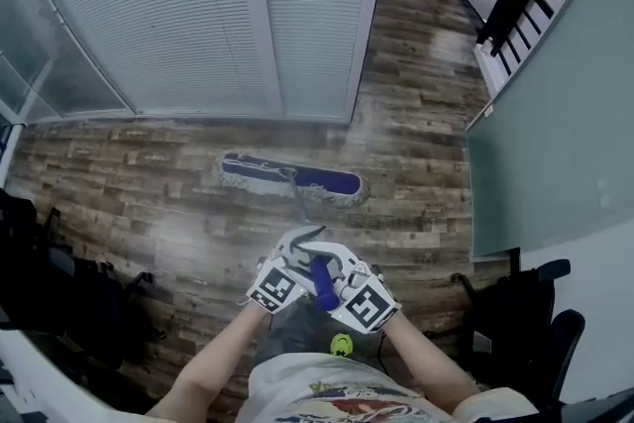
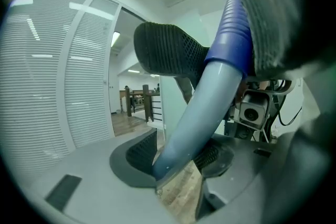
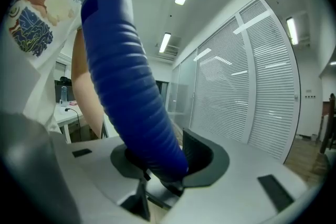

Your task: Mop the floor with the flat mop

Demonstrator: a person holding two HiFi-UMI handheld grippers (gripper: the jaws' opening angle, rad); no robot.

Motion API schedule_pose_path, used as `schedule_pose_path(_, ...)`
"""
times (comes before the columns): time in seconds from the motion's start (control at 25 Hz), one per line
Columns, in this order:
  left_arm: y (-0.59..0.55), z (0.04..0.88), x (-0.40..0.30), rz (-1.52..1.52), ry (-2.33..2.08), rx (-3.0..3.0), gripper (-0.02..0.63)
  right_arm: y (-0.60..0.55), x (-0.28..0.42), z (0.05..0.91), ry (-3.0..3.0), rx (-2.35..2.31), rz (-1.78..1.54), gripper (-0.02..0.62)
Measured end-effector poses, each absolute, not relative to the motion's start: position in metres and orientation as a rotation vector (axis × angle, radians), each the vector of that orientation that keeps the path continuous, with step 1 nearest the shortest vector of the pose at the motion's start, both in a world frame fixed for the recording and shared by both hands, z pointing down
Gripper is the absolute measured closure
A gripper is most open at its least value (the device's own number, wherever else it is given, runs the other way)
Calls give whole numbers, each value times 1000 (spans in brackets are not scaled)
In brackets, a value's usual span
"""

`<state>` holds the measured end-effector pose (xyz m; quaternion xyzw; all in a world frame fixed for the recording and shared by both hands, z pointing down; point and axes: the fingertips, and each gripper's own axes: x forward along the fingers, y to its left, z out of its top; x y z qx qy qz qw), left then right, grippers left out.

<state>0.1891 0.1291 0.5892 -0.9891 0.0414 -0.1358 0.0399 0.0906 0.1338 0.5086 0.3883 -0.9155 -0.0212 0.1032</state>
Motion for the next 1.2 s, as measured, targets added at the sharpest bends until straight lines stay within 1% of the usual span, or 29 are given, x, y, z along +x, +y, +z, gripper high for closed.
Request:
schedule_pose_path(0.16, 36, 608, 200, -423, 104, -3030, 430, 42, 100, 533, -2630, 1099, -48, 454)
schedule_pose_path(0.36, -70, 633, 212, -454, 105, -3020, 430, -65, 117, 559, -2573, 1196, 17, 454)
schedule_pose_path(0.6, -150, 631, 222, -385, 144, -3044, 430, -144, 125, 562, -2588, 1189, 8, 454)
schedule_pose_path(0.72, -162, 623, 218, -346, 152, -3075, 425, -159, 121, 558, -2621, 1198, 55, 434)
schedule_pose_path(0.84, -158, 625, 215, -370, 135, -3070, 423, -155, 119, 558, -2614, 1221, 59, 434)
schedule_pose_path(1.04, -116, 638, 202, -453, 65, -3043, 425, -116, 110, 566, -2598, 1335, 87, 440)
schedule_pose_path(1.2, -85, 632, 184, -445, 121, -3050, 428, -82, 91, 559, -2621, 1263, 58, 440)
